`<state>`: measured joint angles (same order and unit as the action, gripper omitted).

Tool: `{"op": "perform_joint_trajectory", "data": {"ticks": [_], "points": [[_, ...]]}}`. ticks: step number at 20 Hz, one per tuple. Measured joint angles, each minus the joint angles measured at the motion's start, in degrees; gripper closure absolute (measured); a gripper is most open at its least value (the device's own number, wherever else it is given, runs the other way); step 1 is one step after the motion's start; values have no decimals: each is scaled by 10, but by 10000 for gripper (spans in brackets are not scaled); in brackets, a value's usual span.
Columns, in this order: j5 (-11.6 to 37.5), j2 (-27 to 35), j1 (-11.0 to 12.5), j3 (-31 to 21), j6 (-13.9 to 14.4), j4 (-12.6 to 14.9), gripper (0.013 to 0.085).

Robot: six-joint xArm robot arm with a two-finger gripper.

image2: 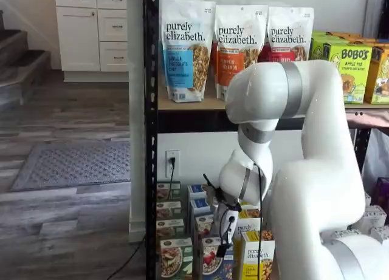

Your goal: Pick up the blue and white box that is on the bottom shelf, the second box from the left

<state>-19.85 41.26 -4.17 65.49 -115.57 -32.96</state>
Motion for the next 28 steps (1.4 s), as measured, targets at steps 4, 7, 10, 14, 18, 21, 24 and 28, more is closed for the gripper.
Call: {"op": "perform_joint_trajectory", "data": {"ticks": [4, 7, 10, 14, 18, 21, 24, 28], "points": [[3, 12, 5, 14, 3, 8, 130], [3, 21, 8, 26, 7, 15, 130], [-2, 34, 12, 43, 18, 31, 130], [-7, 56, 15, 71, 38, 56, 130], [-14, 75, 17, 98, 54, 74, 130], [-20, 87, 18, 115, 73, 94, 130], [-30, 100, 19, 132, 99, 123, 130], [-43, 119, 18, 153, 134, 161, 130]]}}
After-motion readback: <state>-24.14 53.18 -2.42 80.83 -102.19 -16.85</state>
